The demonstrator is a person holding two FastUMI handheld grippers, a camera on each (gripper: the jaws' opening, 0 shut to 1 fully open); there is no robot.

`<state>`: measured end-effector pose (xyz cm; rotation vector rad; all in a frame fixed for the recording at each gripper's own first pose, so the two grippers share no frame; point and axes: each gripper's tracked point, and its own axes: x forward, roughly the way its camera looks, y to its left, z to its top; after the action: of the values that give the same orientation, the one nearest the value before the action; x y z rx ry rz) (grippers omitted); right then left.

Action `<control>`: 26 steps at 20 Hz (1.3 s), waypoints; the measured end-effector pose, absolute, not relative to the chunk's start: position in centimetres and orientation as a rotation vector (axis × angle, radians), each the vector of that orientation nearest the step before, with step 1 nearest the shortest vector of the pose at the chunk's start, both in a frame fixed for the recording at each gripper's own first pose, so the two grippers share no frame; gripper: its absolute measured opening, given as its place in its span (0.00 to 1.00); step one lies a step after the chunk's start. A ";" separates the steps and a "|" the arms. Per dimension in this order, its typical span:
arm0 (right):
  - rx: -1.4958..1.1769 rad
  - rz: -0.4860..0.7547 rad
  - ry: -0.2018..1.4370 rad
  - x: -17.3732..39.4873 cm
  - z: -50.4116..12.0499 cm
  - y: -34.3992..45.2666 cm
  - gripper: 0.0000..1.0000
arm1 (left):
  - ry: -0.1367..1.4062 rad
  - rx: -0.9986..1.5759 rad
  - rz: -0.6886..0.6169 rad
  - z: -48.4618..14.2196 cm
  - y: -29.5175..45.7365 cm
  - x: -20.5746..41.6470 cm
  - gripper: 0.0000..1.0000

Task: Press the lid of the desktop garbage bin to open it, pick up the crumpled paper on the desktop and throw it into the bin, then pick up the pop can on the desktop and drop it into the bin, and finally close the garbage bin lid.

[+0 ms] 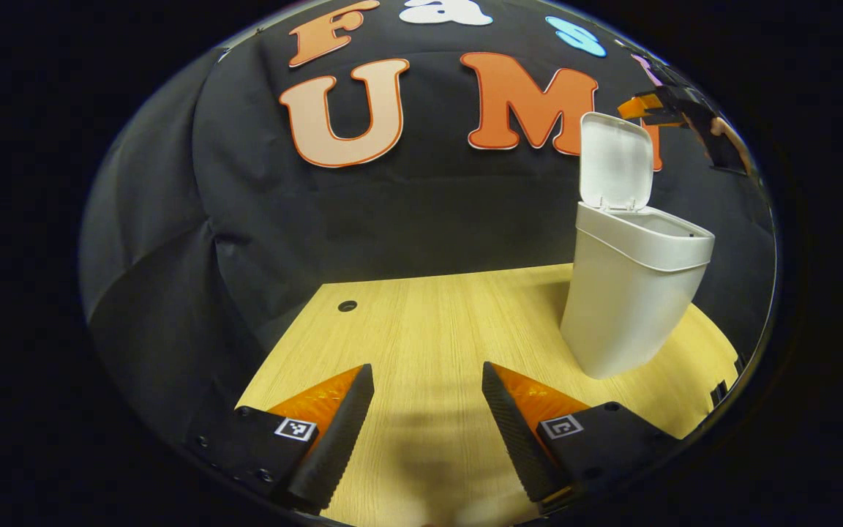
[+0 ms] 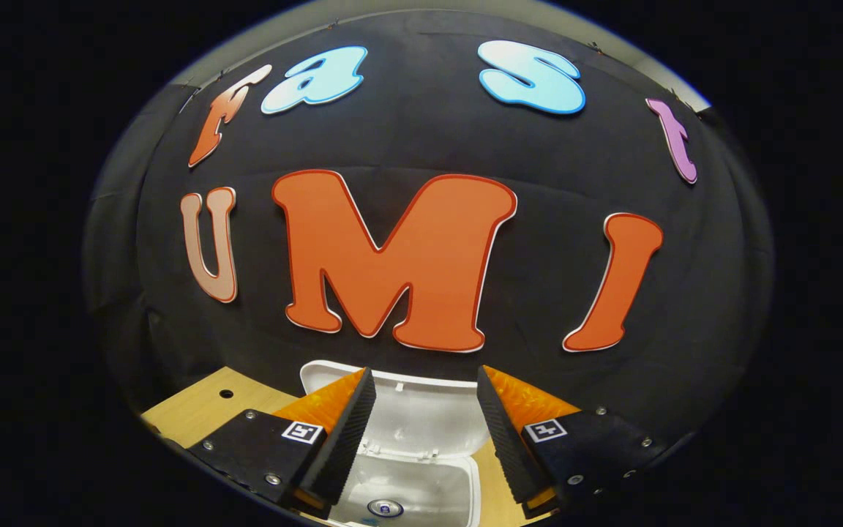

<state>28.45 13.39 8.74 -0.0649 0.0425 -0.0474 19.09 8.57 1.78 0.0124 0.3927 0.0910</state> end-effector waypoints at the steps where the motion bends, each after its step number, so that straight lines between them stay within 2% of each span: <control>1: -0.067 -0.048 0.029 28.7 9.0 13.3 0.85 | 0.392 0.012 0.099 1.8 8.8 19.0 0.95; 9: -0.024 -0.040 0.051 31.6 8.5 13.7 0.84 | 0.401 -0.017 0.141 1.3 9.6 18.7 0.95; 10: 0.008 -0.037 0.046 31.7 8.6 13.7 0.87 | 0.402 -0.016 0.148 1.3 9.8 18.7 0.95; 11: 0.028 -0.029 0.060 31.6 8.2 13.9 0.84 | 0.403 -0.015 0.156 1.3 10.0 18.6 0.95; 13: 0.063 -0.018 0.068 31.1 7.9 13.9 0.80 | 0.410 -0.017 0.157 1.0 10.1 18.6 0.95; 14: 0.062 -0.010 0.068 30.6 7.9 14.0 0.83 | 0.410 -0.017 0.157 1.0 10.0 18.6 0.95; 16: 0.056 0.004 0.072 29.6 7.6 14.1 0.83 | 0.410 -0.017 0.152 1.1 9.9 18.7 0.95; 17: 0.058 0.009 0.076 29.0 7.4 14.2 0.79 | 0.408 -0.013 0.146 1.0 9.8 18.7 0.95; 18: 0.062 0.013 0.080 28.5 7.2 14.3 0.83 | 0.406 -0.010 0.138 1.1 9.7 18.7 0.95; 21: 0.069 0.013 0.089 27.0 6.4 14.4 0.83 | 0.401 0.006 0.112 1.3 9.2 18.5 0.95; 22: 0.068 0.011 0.090 26.4 6.1 14.4 0.79 | 0.401 0.012 0.103 1.3 9.0 18.6 0.95; 23: 0.067 0.010 0.093 25.9 5.8 14.5 0.83 | 0.403 0.016 0.094 1.2 8.7 18.7 0.95; 26: 0.075 0.014 0.117 24.5 4.7 14.6 0.83 | 0.410 0.021 0.073 1.0 7.8 18.7 0.95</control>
<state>24.47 14.62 4.69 0.0745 0.1168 0.0141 18.66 7.82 1.04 0.0205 0.4096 0.0732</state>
